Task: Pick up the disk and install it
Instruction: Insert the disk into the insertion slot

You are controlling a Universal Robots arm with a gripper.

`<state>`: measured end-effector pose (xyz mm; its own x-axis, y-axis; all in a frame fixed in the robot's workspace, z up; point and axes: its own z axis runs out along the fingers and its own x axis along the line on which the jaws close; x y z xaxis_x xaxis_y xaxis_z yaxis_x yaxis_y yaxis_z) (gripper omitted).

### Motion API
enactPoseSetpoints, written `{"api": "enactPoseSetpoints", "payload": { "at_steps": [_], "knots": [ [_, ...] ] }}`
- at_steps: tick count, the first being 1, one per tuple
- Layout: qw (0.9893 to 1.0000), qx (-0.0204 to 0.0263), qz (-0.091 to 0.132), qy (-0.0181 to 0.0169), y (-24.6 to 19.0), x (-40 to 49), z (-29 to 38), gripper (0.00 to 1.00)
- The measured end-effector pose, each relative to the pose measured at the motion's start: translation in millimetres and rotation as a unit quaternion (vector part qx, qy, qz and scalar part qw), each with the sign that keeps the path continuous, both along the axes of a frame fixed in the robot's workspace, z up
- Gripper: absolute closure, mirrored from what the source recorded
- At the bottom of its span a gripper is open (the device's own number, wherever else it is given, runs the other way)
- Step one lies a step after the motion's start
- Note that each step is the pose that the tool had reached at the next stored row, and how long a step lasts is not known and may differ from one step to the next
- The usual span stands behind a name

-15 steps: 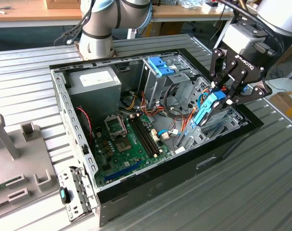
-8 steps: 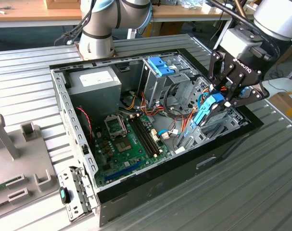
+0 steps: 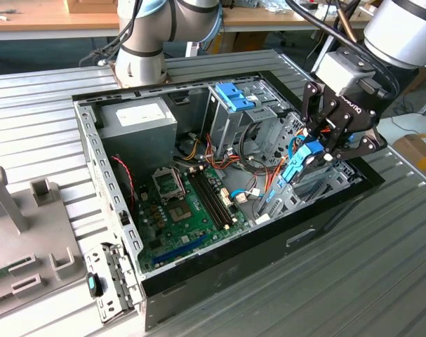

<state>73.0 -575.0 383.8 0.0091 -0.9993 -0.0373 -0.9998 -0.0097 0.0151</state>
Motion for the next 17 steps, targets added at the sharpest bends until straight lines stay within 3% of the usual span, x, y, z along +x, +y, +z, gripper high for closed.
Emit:
{"api": "enactPoseSetpoints", "payload": {
  "at_steps": [6,8,17],
  "knots": [
    [1.0,0.0,0.0,0.0,0.0,0.0,-0.3,0.64],
    [1.0,0.0,0.0,0.0,0.0,0.0,-0.5,0.56],
    [1.0,0.0,0.0,0.0,0.0,0.0,-2.4,0.56]
  ]
}}
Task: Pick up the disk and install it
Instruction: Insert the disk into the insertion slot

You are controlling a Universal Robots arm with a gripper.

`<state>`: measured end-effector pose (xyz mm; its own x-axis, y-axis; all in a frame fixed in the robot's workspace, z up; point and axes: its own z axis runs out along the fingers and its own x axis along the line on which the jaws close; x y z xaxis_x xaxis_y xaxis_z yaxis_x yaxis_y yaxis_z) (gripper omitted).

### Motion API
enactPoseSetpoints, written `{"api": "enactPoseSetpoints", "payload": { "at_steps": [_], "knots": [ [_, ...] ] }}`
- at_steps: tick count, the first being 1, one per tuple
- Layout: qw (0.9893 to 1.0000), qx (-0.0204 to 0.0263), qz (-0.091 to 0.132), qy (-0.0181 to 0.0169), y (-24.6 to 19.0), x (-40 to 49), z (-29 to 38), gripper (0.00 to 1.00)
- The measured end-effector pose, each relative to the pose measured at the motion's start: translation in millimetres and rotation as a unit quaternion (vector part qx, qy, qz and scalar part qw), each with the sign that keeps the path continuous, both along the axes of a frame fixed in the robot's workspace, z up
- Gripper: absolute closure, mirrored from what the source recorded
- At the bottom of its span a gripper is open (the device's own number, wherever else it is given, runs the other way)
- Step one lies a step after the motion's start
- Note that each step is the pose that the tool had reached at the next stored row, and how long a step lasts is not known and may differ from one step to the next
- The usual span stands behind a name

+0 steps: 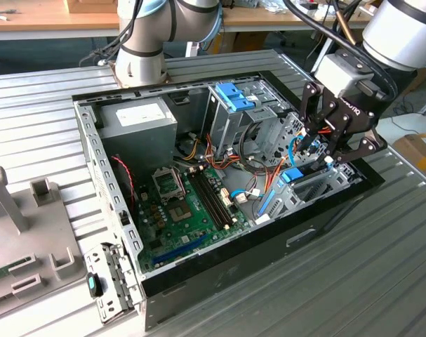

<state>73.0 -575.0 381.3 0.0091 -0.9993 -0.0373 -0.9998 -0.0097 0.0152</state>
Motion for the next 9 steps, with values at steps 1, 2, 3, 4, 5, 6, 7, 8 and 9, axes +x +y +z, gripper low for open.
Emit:
{"api": "enactPoseSetpoints", "payload": {
  "at_steps": [1,2,3,4,5,6,7,8,9],
  "knots": [
    [1.0,0.0,0.0,0.0,0.0,0.0,0.0,0.56],
    [1.0,0.0,0.0,0.0,0.0,0.0,-0.1,0.56],
    [1.0,0.0,0.0,0.0,0.0,0.0,-0.1,0.56],
    [1.0,0.0,0.0,0.0,0.0,0.0,-0.2,0.56],
    [1.0,0.0,0.0,0.0,0.0,0.0,-0.2,0.56],
    [1.0,0.0,0.0,0.0,0.0,0.0,-0.3,0.56],
    [1.0,0.0,0.0,0.0,0.0,0.0,-0.4,0.56],
    [1.0,0.0,0.0,0.0,0.0,0.0,-0.4,0.56],
    [1.0,0.0002,0.0,0.0,0.2,0.4,-0.6,0.56]
  ]
}}
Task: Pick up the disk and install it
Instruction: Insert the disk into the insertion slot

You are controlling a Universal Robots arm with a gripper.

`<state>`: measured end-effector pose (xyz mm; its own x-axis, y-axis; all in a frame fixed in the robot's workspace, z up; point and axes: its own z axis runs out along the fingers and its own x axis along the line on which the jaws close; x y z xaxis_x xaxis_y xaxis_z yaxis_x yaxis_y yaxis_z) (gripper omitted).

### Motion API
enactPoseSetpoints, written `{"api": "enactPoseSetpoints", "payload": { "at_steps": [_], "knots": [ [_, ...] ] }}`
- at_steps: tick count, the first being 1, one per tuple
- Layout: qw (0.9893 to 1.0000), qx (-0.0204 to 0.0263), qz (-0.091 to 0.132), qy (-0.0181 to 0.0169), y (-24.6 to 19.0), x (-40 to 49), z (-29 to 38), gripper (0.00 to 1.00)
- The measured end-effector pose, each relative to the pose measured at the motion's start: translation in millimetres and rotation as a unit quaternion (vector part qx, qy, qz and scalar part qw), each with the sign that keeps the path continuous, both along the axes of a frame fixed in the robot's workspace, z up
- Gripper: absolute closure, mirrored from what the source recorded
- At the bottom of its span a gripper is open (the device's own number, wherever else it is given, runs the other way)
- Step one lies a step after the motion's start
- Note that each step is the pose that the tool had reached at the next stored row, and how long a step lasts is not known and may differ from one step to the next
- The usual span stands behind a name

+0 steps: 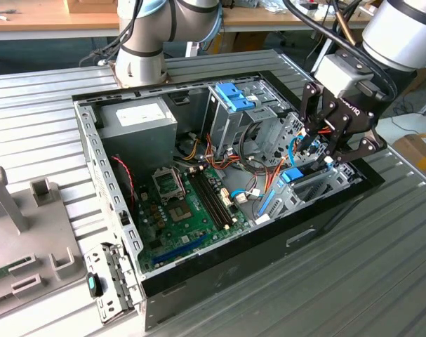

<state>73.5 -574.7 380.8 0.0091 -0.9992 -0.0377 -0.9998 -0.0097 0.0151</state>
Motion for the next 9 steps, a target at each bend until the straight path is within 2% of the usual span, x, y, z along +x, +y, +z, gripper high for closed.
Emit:
{"api": "enactPoseSetpoints", "payload": {
  "at_steps": [6,9],
  "knots": [
    [1.0,-0.0002,0.0,0.0,3.7,19.3,0.0,0.56],
    [1.0,-0.0002,0.001,0.0,6.0,19.8,-0.2,0.56]
  ]
}}
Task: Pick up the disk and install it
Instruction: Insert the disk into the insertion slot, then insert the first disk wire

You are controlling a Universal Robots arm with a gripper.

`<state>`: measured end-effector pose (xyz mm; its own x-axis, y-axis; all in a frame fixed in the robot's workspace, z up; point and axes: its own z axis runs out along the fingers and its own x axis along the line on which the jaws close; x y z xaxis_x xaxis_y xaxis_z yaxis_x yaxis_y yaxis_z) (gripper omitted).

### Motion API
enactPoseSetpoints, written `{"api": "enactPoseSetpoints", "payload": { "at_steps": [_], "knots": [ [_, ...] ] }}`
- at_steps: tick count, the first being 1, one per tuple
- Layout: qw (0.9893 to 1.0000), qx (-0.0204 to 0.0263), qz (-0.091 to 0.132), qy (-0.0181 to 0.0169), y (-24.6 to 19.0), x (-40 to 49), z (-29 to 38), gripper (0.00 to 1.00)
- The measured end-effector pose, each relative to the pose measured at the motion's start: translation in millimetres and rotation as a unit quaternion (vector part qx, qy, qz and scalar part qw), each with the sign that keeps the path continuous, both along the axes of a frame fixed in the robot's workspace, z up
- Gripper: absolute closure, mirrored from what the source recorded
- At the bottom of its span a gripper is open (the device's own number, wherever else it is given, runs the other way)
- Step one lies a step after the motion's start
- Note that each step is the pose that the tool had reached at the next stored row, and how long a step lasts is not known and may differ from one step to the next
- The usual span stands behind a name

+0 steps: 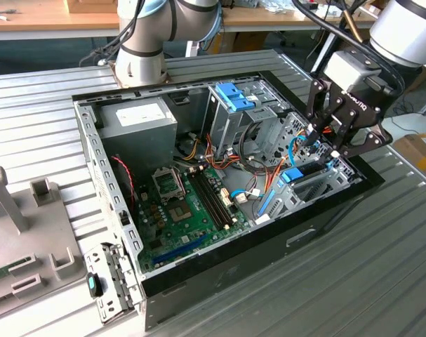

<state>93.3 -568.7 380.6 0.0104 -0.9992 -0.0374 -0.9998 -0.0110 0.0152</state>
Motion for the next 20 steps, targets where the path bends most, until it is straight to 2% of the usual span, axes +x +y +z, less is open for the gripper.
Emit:
{"api": "enactPoseSetpoints", "payload": {
  "at_steps": [3,7,17,20],
  "knots": [
    [1.0,0.0001,0.0,0.0,2.3,0.0,-0.1,0.56],
    [1.0,0.0,0.0,0.0,3.3,0.0,-0.1,0.56],
    [1.0,0.0,0.001,0.0,3.5,0.0,-0.1,0.56],
    [1.0,0.0,0.007,0.0,3.6,1.7,-0.1,0.56]
  ]
}}
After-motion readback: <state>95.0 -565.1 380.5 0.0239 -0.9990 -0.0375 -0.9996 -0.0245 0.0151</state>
